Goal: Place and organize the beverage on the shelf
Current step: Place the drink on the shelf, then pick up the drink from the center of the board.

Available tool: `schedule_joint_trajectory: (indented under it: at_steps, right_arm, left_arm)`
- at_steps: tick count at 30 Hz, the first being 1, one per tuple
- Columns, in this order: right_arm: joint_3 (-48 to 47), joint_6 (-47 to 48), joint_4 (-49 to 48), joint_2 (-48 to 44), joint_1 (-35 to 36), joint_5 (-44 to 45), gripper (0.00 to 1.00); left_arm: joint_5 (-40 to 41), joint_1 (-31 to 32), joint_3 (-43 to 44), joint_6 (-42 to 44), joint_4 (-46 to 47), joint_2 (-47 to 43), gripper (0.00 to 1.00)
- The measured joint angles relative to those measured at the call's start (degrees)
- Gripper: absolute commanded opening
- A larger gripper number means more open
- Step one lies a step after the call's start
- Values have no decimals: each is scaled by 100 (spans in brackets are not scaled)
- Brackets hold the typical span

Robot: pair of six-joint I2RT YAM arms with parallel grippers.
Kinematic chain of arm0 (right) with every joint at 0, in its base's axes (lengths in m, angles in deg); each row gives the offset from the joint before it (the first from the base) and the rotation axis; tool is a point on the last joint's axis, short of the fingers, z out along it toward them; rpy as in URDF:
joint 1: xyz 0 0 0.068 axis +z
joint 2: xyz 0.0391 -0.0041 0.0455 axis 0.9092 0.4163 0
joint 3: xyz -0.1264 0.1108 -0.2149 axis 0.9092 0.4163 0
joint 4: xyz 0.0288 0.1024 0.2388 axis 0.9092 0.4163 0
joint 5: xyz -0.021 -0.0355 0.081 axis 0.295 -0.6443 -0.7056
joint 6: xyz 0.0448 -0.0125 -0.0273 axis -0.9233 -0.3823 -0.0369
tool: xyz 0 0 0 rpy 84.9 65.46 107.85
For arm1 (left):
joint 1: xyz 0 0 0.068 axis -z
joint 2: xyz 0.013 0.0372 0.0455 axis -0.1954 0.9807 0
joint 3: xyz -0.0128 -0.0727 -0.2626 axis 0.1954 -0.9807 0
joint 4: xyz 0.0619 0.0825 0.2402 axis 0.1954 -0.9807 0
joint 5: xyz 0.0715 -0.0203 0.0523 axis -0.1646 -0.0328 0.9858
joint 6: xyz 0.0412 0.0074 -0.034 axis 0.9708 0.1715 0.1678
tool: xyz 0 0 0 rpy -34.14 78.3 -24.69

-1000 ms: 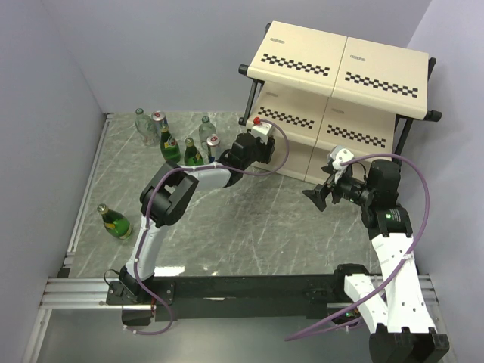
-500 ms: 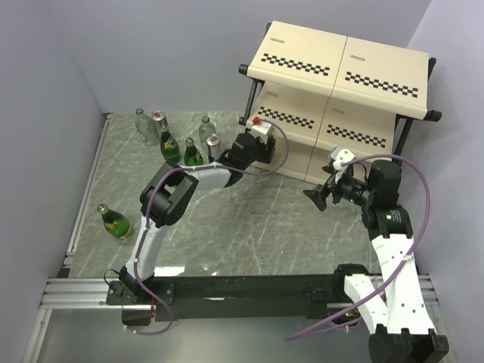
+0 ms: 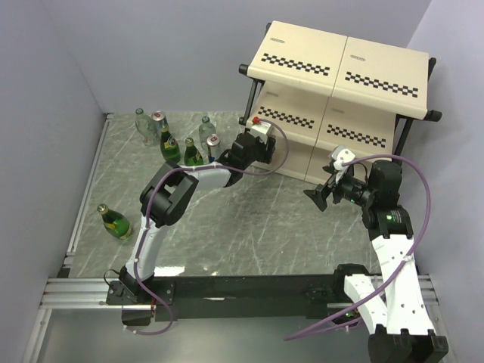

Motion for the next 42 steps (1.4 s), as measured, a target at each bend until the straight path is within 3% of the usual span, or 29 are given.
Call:
schedule_joint_trajectory:
  at_steps: [7, 20, 32, 38, 42]
  right_arm:
    - [0, 0, 0, 0, 0, 0, 100]
    - [0, 17, 0, -2, 0, 0, 100]
    - [0, 166, 42, 28, -28, -243, 100]
    - [42, 404, 52, 11, 92, -942, 100]
    - [-31, 402, 57, 404, 1082, -765, 100]
  left_arm:
    - [-17, 0, -212, 2, 234, -46, 71]
    - [-264, 11, -1764, 24, 210, -1108, 84]
    - [-507, 149, -2900, -24, -334, -3407, 84]
    - [-369, 170, -3281, -162, -1692, -5012, 87]
    - [-11, 170, -3281, -341, -2774, -6229, 98]
